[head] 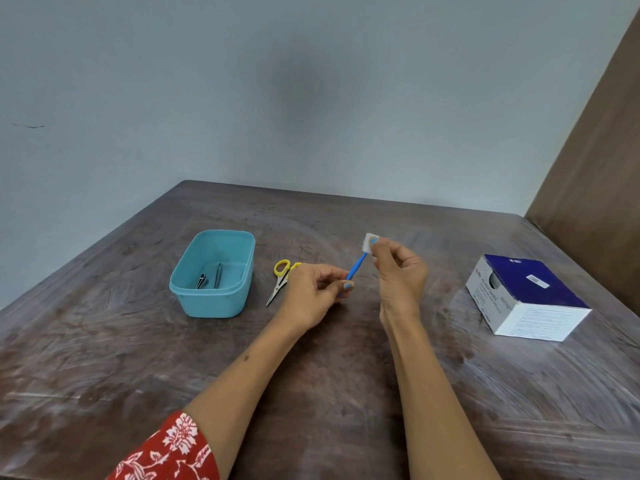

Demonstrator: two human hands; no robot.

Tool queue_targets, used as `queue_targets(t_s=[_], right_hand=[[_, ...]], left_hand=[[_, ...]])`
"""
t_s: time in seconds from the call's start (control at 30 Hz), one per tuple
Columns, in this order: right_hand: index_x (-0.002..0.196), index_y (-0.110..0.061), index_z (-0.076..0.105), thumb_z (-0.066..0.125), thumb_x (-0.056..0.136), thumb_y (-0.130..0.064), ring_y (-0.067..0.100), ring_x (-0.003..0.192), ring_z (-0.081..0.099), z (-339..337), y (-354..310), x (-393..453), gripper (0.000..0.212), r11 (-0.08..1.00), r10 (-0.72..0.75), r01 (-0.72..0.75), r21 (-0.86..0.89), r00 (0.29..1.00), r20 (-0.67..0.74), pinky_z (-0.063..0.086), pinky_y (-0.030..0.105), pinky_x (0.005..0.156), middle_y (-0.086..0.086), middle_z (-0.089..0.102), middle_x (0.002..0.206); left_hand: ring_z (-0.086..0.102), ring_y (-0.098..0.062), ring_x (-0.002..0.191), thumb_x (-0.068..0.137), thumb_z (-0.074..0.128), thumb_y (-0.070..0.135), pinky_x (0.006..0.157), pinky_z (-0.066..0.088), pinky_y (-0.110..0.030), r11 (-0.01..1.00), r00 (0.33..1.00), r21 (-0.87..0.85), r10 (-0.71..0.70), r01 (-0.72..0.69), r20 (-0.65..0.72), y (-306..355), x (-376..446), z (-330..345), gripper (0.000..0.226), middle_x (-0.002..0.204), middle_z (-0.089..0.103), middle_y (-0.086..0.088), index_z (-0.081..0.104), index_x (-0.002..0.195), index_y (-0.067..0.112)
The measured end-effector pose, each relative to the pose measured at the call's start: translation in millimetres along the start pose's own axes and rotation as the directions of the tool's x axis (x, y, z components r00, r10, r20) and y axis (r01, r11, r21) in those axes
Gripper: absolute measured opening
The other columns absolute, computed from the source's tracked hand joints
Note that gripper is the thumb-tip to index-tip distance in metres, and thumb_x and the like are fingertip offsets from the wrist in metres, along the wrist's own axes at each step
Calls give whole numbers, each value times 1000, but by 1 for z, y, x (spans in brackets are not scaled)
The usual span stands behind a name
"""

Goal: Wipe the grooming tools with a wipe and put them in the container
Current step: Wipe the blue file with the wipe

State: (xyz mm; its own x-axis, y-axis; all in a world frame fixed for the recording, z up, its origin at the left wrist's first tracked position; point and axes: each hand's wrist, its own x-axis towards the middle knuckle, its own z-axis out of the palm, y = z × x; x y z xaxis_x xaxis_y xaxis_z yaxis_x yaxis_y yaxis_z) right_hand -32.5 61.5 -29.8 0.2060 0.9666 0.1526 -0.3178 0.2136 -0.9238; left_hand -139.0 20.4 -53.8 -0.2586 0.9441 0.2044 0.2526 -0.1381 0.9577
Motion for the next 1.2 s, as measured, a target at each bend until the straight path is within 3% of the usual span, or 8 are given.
queue_targets(t_s=[0.1,0.23,0.47,0.57,0.73,0.9,1.2], right_hand=[[84,-4,69,65,82,-4,-5,53,55,1,-1,0,4,1000,-19,19,-16,1000,-19,45,11,56,-1,62,66],[79,-9,69,66,82,-6,-3,46,47,1,3,-2,5,997,-16,18,-72,1000,21,40,13,52,-12,54,53],[78,-11,70,68,81,-6,-4,51,53,0,3,-1,6,999,-30,29,-42,1000,-2,45,12,58,-9,60,59],[80,-9,71,69,81,-6,-5,58,58,0,3,-1,3,999,-18,19,-37,1000,11,46,10,60,-2,66,70],[83,-4,70,69,81,-5,-4,53,54,-2,3,1,3,1000,-23,23,-10,1000,6,45,10,58,-4,62,64],[81,-6,71,71,80,-8,-4,63,60,-2,3,1,2,1000,-13,13,-9,1000,9,47,10,63,0,67,72],[93,0,72,75,76,-8,-1,67,64,-2,6,-2,19,998,-13,20,-59,994,104,48,10,64,3,71,80]], left_hand=[[70,-25,75,83,65,5,78,58,-39,992,998,108,65,-63,-18,-4,3,-5,18,82,71,-15,69,100,0],[70,-16,75,85,64,7,79,57,-33,963,990,233,139,-133,-10,-8,5,-10,17,84,73,-11,71,100,5],[69,-14,80,85,63,10,79,55,-32,878,957,410,288,-247,-39,-10,7,-14,21,90,74,-6,70,104,8],[68,-11,82,85,62,9,81,54,-29,870,951,425,304,-251,-59,-10,8,-17,22,91,74,-3,70,105,10],[67,-8,79,85,64,11,80,55,-29,864,948,432,313,-261,-55,-11,9,-16,22,90,74,-1,70,105,12],[67,-10,82,86,63,11,82,54,-27,867,950,427,307,-257,-51,-9,8,-16,23,93,74,-3,69,107,11],[69,-9,78,84,65,13,78,57,-35,892,959,372,283,-255,-21,-8,7,-16,20,88,74,-3,71,103,9]])
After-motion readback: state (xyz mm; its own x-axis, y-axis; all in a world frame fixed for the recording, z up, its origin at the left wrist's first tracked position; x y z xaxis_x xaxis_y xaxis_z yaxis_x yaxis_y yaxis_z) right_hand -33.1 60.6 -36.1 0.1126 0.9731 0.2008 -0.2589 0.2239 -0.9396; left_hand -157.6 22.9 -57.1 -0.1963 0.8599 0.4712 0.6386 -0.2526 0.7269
